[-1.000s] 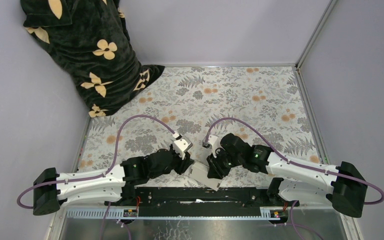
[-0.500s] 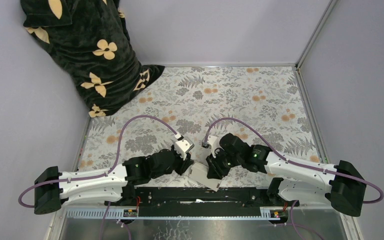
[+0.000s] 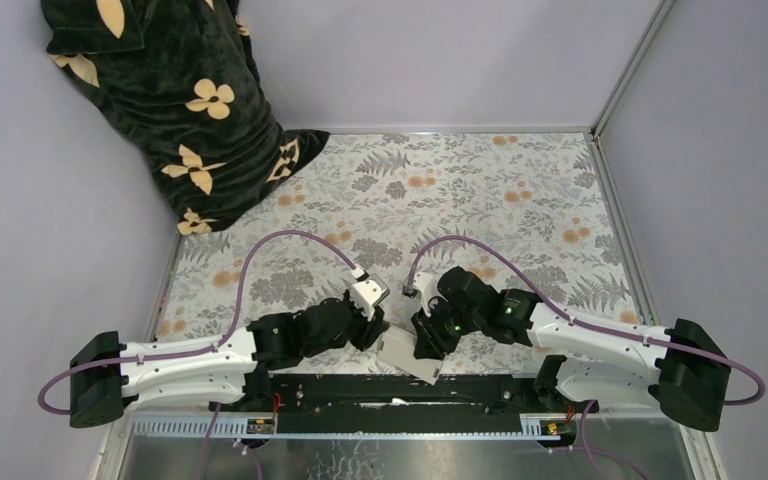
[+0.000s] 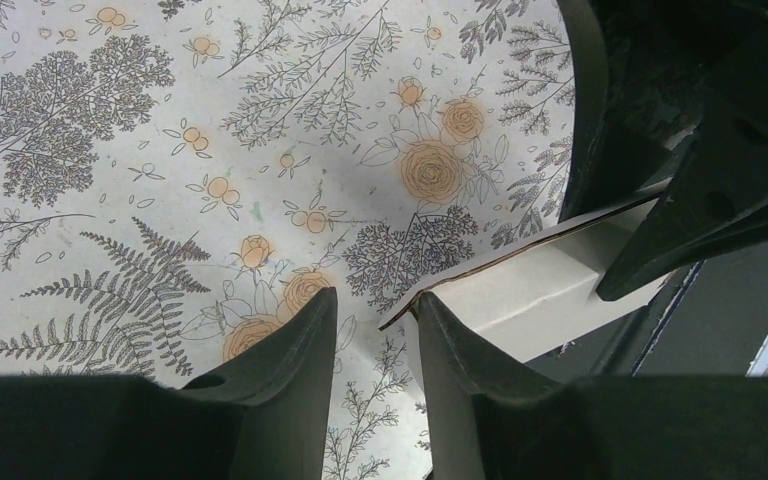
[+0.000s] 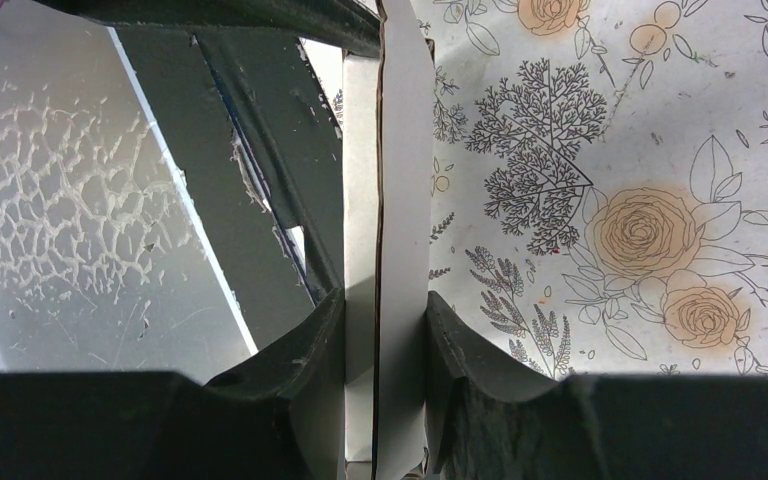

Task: Fold the paper box
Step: Close the paper box at the center of the board.

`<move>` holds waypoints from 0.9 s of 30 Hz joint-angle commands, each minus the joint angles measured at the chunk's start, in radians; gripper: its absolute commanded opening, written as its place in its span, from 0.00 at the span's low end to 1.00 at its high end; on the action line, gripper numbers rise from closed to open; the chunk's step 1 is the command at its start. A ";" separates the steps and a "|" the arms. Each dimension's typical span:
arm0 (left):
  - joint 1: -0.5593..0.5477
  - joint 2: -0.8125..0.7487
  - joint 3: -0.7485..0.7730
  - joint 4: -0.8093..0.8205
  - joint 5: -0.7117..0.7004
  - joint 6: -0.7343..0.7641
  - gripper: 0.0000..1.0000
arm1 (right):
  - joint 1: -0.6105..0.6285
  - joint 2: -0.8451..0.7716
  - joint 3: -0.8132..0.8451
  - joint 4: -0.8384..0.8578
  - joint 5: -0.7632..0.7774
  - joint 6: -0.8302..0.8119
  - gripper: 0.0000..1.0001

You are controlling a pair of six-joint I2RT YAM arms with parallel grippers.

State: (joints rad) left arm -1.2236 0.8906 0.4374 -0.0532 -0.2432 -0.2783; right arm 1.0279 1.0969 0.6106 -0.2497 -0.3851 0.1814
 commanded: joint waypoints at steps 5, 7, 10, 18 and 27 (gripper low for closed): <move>-0.007 -0.009 0.036 0.046 -0.013 0.016 0.35 | 0.012 -0.003 0.039 0.033 -0.034 0.002 0.07; -0.007 -0.010 0.039 0.043 -0.015 0.016 0.35 | 0.012 -0.002 0.038 0.033 -0.033 0.002 0.07; -0.008 -0.010 0.044 0.040 -0.017 0.013 0.41 | 0.012 0.001 0.035 0.035 -0.035 0.003 0.07; -0.007 -0.029 0.033 0.041 -0.024 0.010 0.36 | 0.012 -0.003 0.023 0.042 -0.037 0.007 0.07; -0.007 -0.042 0.037 0.038 -0.025 0.008 0.29 | 0.012 0.026 0.033 0.029 -0.078 0.016 0.06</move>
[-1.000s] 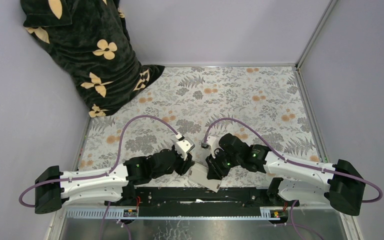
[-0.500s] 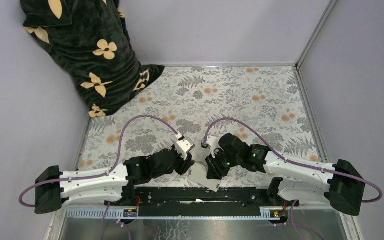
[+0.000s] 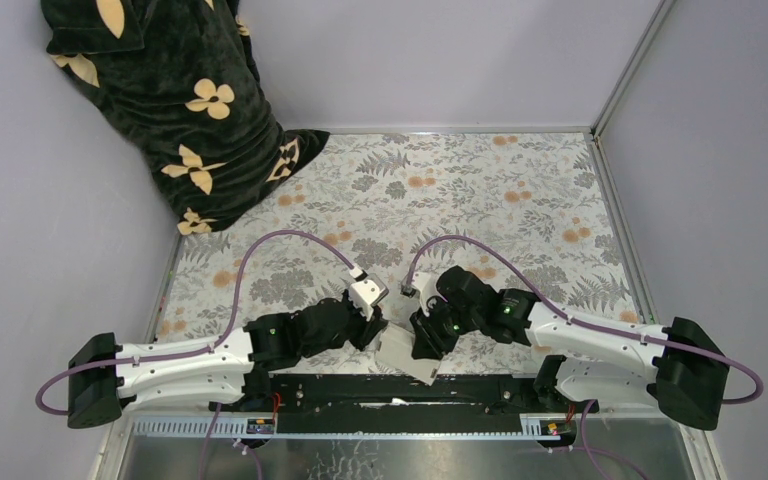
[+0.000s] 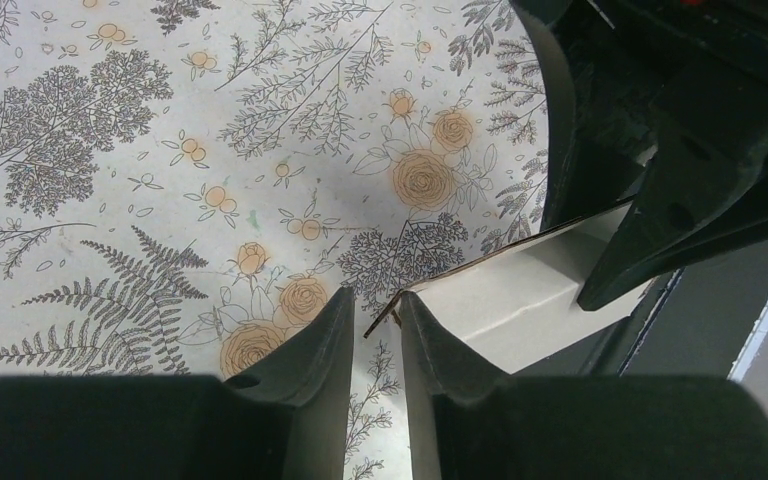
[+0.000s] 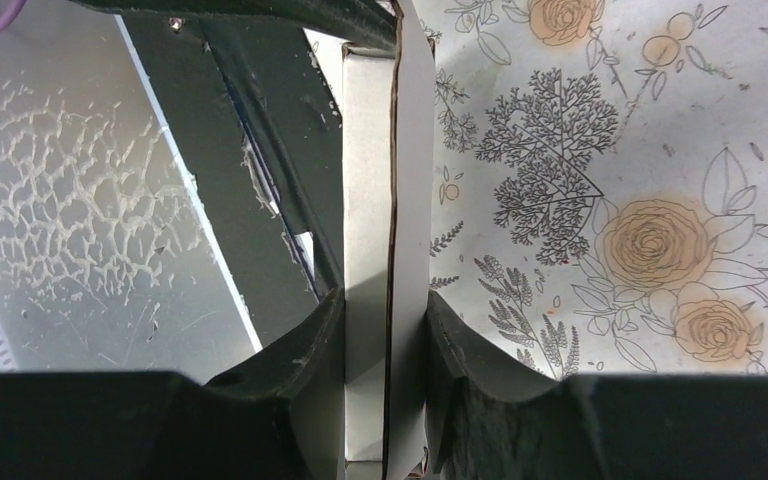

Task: Fold the paper box
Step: Close the paper box at the center of the board.

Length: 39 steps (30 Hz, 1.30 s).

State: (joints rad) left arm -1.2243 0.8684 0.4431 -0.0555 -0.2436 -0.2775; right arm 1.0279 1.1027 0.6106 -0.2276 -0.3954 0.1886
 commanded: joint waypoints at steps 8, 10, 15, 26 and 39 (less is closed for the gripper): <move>-0.006 -0.017 0.030 0.040 -0.018 0.008 0.34 | 0.012 0.029 0.035 0.006 -0.084 0.012 0.06; -0.006 -0.013 0.029 0.041 -0.015 0.006 0.34 | 0.012 0.026 0.035 0.008 -0.083 0.012 0.06; -0.009 -0.019 0.022 0.035 0.000 -0.007 0.36 | 0.012 0.027 0.033 0.004 -0.092 0.011 0.06; -0.041 -0.110 -0.009 0.009 0.020 -0.028 0.40 | 0.011 0.029 0.049 -0.018 -0.132 0.016 0.05; -0.064 -0.073 -0.001 -0.008 0.013 -0.038 0.41 | -0.032 0.006 0.105 -0.112 -0.141 -0.031 0.04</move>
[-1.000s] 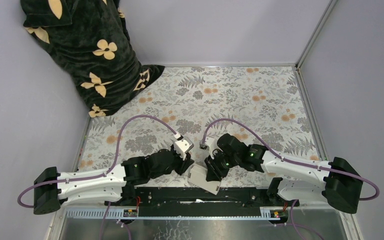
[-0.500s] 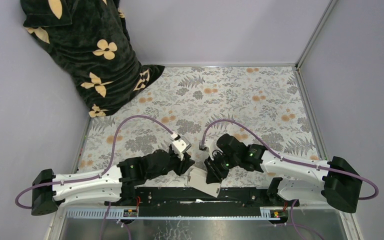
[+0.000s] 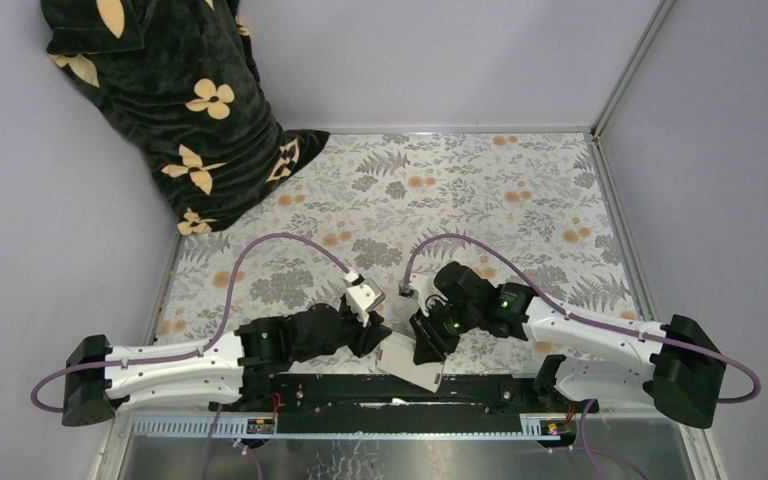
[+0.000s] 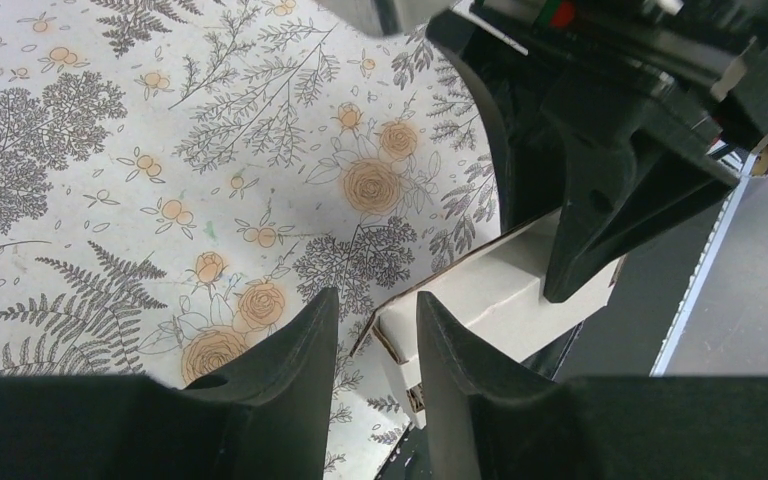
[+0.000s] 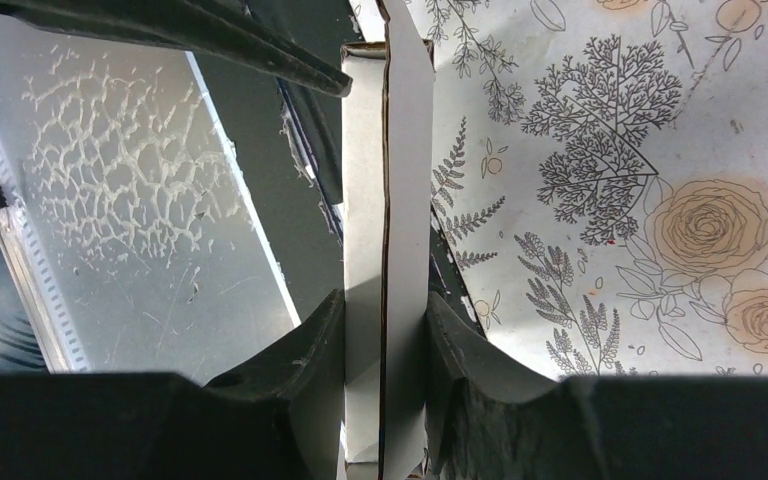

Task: Fold the paper box
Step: Close the paper box at the center of the board.

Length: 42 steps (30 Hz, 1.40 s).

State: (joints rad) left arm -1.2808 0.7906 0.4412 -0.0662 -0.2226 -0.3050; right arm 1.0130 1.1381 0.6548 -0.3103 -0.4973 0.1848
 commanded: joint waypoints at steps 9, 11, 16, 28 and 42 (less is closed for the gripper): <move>-0.009 -0.019 -0.004 0.001 -0.036 -0.011 0.41 | -0.034 -0.058 0.063 -0.062 -0.050 -0.034 0.05; -0.009 -0.016 -0.003 0.001 -0.038 -0.010 0.41 | -0.034 -0.057 0.062 -0.062 -0.055 -0.033 0.04; -0.009 -0.002 0.003 0.001 -0.041 -0.004 0.40 | -0.034 -0.055 0.062 -0.057 -0.057 -0.031 0.04; -0.009 0.019 0.007 0.002 -0.035 -0.005 0.36 | -0.034 -0.064 0.062 -0.066 -0.050 -0.033 0.04; -0.009 0.036 0.011 0.004 -0.034 -0.002 0.27 | -0.034 -0.065 0.052 -0.049 -0.057 -0.028 0.04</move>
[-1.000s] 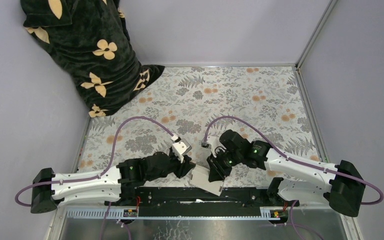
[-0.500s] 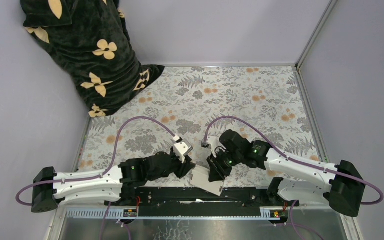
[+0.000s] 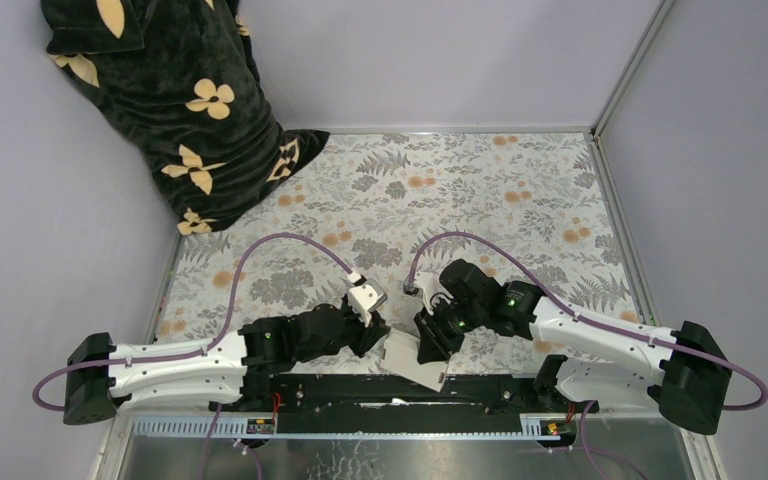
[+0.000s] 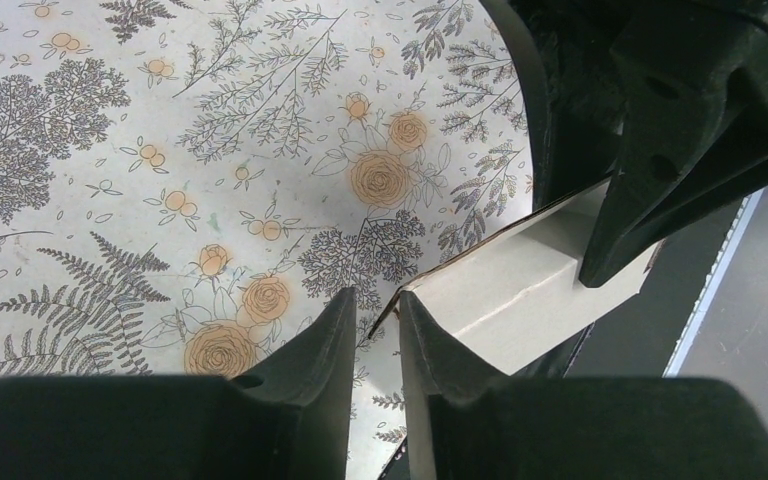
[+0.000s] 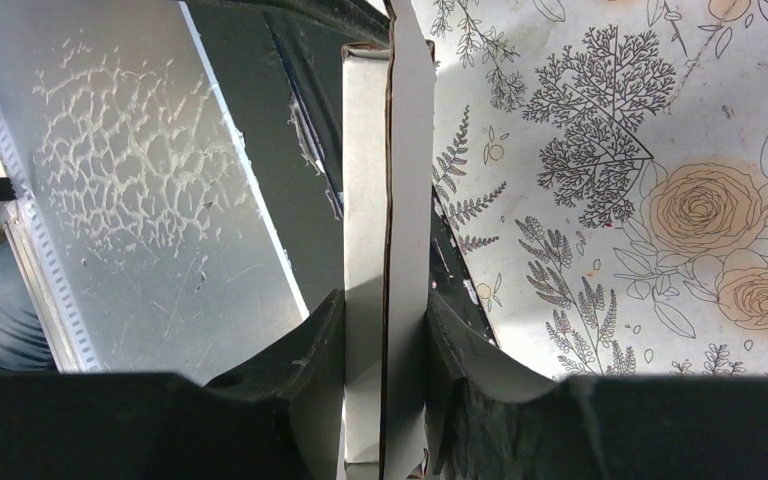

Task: Fold the paper box
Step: Close the paper box at the center of the board.

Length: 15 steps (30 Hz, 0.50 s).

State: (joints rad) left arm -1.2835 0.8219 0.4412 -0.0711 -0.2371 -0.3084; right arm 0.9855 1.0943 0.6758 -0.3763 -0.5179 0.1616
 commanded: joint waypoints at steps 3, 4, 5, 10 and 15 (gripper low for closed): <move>-0.007 0.012 0.013 0.012 -0.025 0.004 0.16 | -0.007 -0.017 0.028 0.022 -0.039 -0.004 0.04; -0.007 0.017 0.014 0.013 -0.028 0.005 0.11 | -0.007 -0.016 0.029 0.022 -0.041 -0.005 0.04; -0.007 0.023 0.018 0.013 -0.030 0.006 0.07 | -0.007 -0.015 0.028 0.023 -0.041 -0.004 0.04; -0.007 0.038 0.028 0.016 -0.031 0.012 0.05 | -0.007 -0.014 0.024 0.028 -0.044 -0.002 0.04; -0.007 0.043 0.034 0.017 -0.035 0.015 0.04 | -0.008 -0.011 0.022 0.037 -0.053 0.001 0.04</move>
State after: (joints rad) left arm -1.2900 0.8524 0.4484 -0.0620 -0.2356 -0.3115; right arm 0.9794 1.0946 0.6754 -0.3779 -0.5148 0.1635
